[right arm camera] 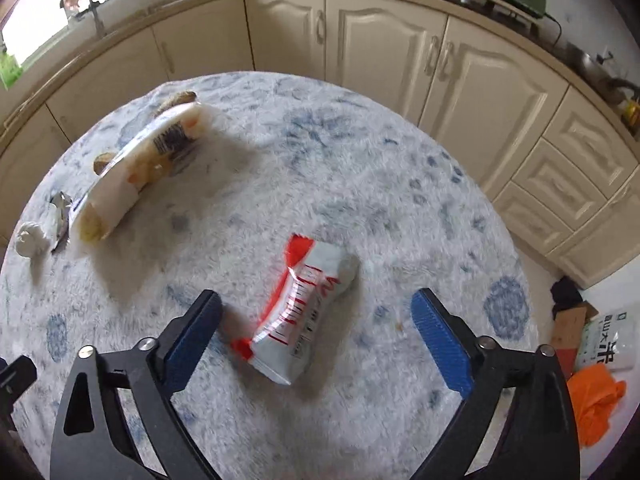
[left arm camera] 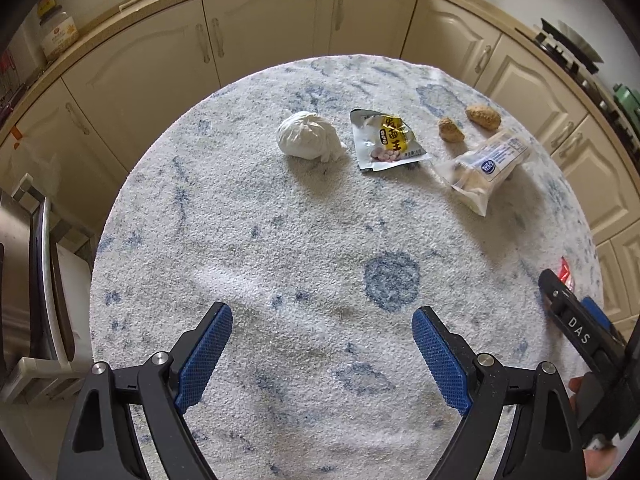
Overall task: Collect trash
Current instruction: 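Grasp the red-white snack wrapper with the right gripper while the left grasps the bread bag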
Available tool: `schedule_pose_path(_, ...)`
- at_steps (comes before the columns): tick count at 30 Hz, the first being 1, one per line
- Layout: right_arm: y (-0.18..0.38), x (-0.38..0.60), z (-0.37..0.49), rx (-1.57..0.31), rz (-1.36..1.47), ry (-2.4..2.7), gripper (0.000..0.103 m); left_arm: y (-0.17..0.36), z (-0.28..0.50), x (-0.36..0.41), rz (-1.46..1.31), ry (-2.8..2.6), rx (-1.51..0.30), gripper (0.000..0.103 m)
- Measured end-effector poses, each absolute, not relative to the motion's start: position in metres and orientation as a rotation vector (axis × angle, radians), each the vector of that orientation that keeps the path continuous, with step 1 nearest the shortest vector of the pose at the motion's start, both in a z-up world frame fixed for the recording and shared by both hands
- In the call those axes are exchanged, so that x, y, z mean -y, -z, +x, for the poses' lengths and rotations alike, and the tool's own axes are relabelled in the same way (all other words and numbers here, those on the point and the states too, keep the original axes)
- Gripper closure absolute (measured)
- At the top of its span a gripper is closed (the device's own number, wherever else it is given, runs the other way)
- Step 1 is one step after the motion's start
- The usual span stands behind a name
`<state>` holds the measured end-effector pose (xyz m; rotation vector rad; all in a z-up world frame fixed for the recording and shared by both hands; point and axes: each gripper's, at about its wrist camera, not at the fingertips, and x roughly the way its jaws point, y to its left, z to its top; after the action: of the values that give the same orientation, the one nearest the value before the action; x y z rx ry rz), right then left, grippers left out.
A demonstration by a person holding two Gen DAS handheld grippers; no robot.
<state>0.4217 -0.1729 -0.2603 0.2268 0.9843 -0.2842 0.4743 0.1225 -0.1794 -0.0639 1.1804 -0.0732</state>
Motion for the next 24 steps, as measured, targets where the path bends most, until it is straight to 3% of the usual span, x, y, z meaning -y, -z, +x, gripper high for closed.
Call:
schedule_pose_path(2, 0.256, 0.167, 0.417, -0.959, 0.202, 0.239, 0.059, 0.181, 0.477, -0.119, -0.052, 0.067, -1.179, 0.015)
schedule_pose_path(4, 0.256, 0.166, 0.41, -0.946, 0.196, 0.192, 0.079, 0.183, 0.48, -0.114, -0.044, 0.065, -1.183, 0.015)
schedule_pose_path(14, 0.256, 0.202, 0.398, -0.911, 0.157, 0.068, 0.083, 0.17, 0.497, -0.056, 0.041, 0.166, -1.15, 0.015)
schedule_pose_path(24, 0.244, 0.246, 0.435, -0.903, 0.233, 0.069, 0.083, 0.171, 0.566, 0.011, 0.152, 0.261, -1.177, 0.015)
